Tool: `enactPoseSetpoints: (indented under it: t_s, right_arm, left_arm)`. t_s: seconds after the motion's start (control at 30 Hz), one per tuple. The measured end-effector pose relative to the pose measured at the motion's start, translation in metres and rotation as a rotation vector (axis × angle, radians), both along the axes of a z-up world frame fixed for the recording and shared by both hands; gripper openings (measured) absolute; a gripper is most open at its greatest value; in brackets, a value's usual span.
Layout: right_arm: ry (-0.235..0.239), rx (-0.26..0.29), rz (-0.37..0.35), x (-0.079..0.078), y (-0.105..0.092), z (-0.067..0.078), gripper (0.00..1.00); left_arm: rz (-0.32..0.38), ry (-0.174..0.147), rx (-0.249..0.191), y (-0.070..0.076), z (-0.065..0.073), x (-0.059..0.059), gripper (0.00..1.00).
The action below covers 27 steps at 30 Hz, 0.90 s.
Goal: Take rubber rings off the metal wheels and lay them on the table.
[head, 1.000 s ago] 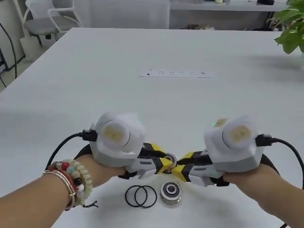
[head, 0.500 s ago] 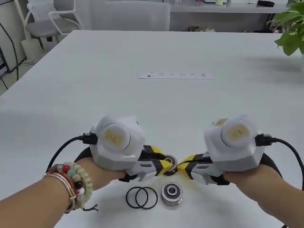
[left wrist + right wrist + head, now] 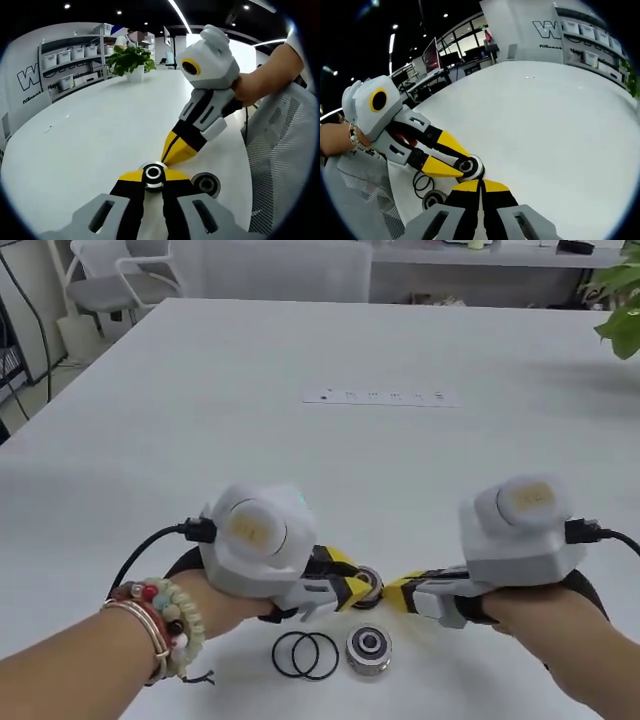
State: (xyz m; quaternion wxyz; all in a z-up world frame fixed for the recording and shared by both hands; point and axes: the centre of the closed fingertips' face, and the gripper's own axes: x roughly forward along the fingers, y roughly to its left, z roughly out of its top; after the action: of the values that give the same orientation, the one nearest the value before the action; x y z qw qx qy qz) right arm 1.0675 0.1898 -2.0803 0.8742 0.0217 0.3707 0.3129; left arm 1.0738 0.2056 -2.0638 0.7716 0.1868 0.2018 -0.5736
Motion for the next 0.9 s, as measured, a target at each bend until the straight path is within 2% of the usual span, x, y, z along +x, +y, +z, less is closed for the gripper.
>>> enactPoseSetpoints:
  t_s: [0.13, 0.17, 0.33, 0.43, 0.9]
  right_arm:
    - [-0.004, 0.037, -0.021, 0.002, -0.001, 0.006, 0.00]
    - [-0.004, 0.064, -0.031, 0.003, 0.001, 0.009, 0.00]
    - [-0.001, 0.064, -0.032, 0.002, 0.002, 0.009, 0.00]
    - [0.012, 0.094, -0.041, 0.002, 0.004, 0.011, 0.00]
    - [0.013, 0.085, -0.037, 0.002, 0.007, 0.015, 0.00]
  left_arm:
    - [0.001, 0.001, -0.003, 0.000, 0.000, 0.000, 0.08]
    - [0.002, 0.001, -0.004, 0.000, 0.000, 0.000, 0.08]
    - [0.006, 0.001, -0.007, 0.000, 0.000, 0.000, 0.08]
    - [0.009, 0.000, -0.008, 0.000, 0.000, 0.000, 0.08]
    - [0.019, -0.001, -0.013, 0.000, 0.000, 0.001, 0.08]
